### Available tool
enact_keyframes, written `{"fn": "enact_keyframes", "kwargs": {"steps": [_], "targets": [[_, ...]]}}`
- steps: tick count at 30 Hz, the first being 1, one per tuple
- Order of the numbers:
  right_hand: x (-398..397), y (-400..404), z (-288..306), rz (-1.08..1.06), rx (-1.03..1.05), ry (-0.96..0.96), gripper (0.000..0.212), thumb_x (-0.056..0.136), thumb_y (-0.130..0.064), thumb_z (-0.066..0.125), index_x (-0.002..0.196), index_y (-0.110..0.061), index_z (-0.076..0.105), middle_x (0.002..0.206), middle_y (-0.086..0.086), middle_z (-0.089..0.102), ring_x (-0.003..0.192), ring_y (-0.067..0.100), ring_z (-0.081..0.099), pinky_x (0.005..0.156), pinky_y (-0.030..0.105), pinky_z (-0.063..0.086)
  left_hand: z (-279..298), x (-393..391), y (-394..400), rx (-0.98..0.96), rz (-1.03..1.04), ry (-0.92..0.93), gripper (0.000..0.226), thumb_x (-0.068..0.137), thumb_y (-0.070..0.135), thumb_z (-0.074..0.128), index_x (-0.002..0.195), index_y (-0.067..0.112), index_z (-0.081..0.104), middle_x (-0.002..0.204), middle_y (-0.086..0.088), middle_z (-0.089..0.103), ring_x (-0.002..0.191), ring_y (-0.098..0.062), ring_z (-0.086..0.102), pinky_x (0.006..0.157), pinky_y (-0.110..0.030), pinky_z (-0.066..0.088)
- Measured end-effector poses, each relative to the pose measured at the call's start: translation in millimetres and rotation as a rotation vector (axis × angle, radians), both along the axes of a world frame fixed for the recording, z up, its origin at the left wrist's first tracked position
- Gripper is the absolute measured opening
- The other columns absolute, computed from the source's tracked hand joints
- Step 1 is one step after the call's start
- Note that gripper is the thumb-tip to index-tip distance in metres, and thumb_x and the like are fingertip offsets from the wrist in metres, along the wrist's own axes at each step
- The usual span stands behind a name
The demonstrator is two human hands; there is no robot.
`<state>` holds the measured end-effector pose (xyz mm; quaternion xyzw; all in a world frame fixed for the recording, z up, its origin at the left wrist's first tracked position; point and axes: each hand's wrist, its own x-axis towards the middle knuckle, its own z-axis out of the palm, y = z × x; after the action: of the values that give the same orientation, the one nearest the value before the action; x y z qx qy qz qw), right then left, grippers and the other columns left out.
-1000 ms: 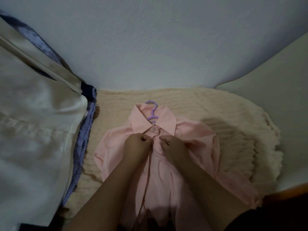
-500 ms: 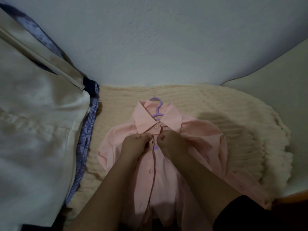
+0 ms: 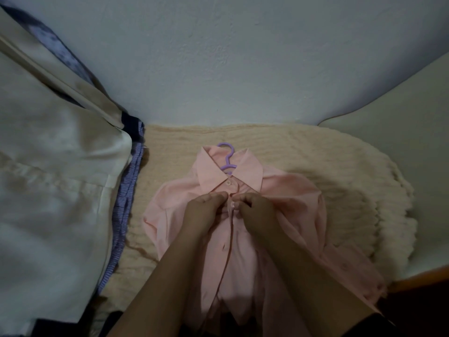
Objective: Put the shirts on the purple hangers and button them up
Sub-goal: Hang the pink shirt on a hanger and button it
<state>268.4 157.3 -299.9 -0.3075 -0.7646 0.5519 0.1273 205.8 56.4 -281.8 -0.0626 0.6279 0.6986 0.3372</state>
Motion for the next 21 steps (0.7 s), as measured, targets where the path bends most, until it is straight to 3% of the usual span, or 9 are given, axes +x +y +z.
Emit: {"fn": "enact_keyframes", "kwargs": {"steps": [4, 6, 9, 12, 15, 19, 21], "targets": [[5, 2, -3, -0.008, -0.002, 0.017, 0.022, 0.083, 0.002, 0.058, 0.082, -0.019, 0.066, 0.082, -0.001, 0.067, 0.076, 0.015, 0.061, 0.077, 0.028, 0.050, -7, 4, 3, 0.010, -0.011, -0.004, 0.017, 0.092, 0.008, 0.058, 0.100, -0.002, 0.069, 0.079, -0.015, 0.072, 0.063, -0.016, 0.067, 0.062, -0.024, 0.055], [8, 3, -4, 0.008, -0.003, 0.033, 0.031, 0.085, 0.004, 0.054, 0.077, -0.024, 0.062, 0.075, -0.005, 0.064, 0.064, 0.005, 0.059, 0.066, 0.017, 0.047, -11, 7, 3, 0.015, -0.018, -0.008, 0.020, 0.091, 0.004, 0.058, 0.107, -0.002, 0.067, 0.093, -0.022, 0.072, 0.076, -0.023, 0.067, 0.078, -0.033, 0.056], [11, 3, -4, 0.049, 0.059, 0.033, 0.029, 0.089, 0.004, 0.048, 0.092, -0.019, 0.067, 0.074, -0.008, 0.063, 0.057, -0.002, 0.057, 0.056, 0.008, 0.041, -17, 10, 0, 0.026, -0.051, -0.004, 0.026, 0.088, -0.001, 0.060, 0.113, 0.000, 0.065, 0.103, -0.026, 0.069, 0.092, -0.033, 0.065, 0.096, -0.046, 0.049], [15, 3, -2, 0.145, 0.224, 0.024, 0.036, 0.090, -0.001, 0.044, 0.114, -0.015, 0.067, 0.091, -0.002, 0.068, 0.072, 0.002, 0.058, 0.067, 0.006, 0.041, -20, 11, -2, 0.008, -0.082, 0.054, 0.028, 0.084, -0.003, 0.064, 0.112, 0.001, 0.066, 0.098, -0.020, 0.072, 0.089, -0.028, 0.069, 0.089, -0.039, 0.054], [16, 5, 2, 0.248, 0.349, 0.001, 0.043, 0.082, -0.011, 0.041, 0.114, -0.014, 0.068, 0.099, 0.007, 0.072, 0.082, 0.009, 0.061, 0.073, 0.010, 0.038, -21, 13, -3, -0.014, -0.083, 0.146, 0.027, 0.080, -0.007, 0.067, 0.106, -0.001, 0.067, 0.090, -0.017, 0.074, 0.078, -0.019, 0.071, 0.074, -0.026, 0.058], [14, 7, 8, 0.250, 0.280, -0.098, 0.035, 0.089, 0.000, 0.048, 0.117, -0.009, 0.066, 0.114, 0.012, 0.068, 0.104, 0.020, 0.062, 0.085, 0.016, 0.038, -26, 17, -1, -0.082, -0.053, 0.225, 0.029, 0.078, -0.007, 0.069, 0.105, 0.002, 0.065, 0.085, -0.013, 0.072, 0.074, -0.017, 0.068, 0.073, -0.026, 0.057], [13, 7, 8, 0.206, 0.192, -0.116, 0.029, 0.090, -0.003, 0.051, 0.114, -0.005, 0.067, 0.111, 0.013, 0.069, 0.101, 0.023, 0.063, 0.086, 0.022, 0.044, -29, 19, 0, -0.125, -0.050, 0.274, 0.027, 0.079, -0.004, 0.069, 0.104, 0.006, 0.065, 0.086, -0.012, 0.071, 0.075, -0.016, 0.066, 0.073, -0.028, 0.055]]}}
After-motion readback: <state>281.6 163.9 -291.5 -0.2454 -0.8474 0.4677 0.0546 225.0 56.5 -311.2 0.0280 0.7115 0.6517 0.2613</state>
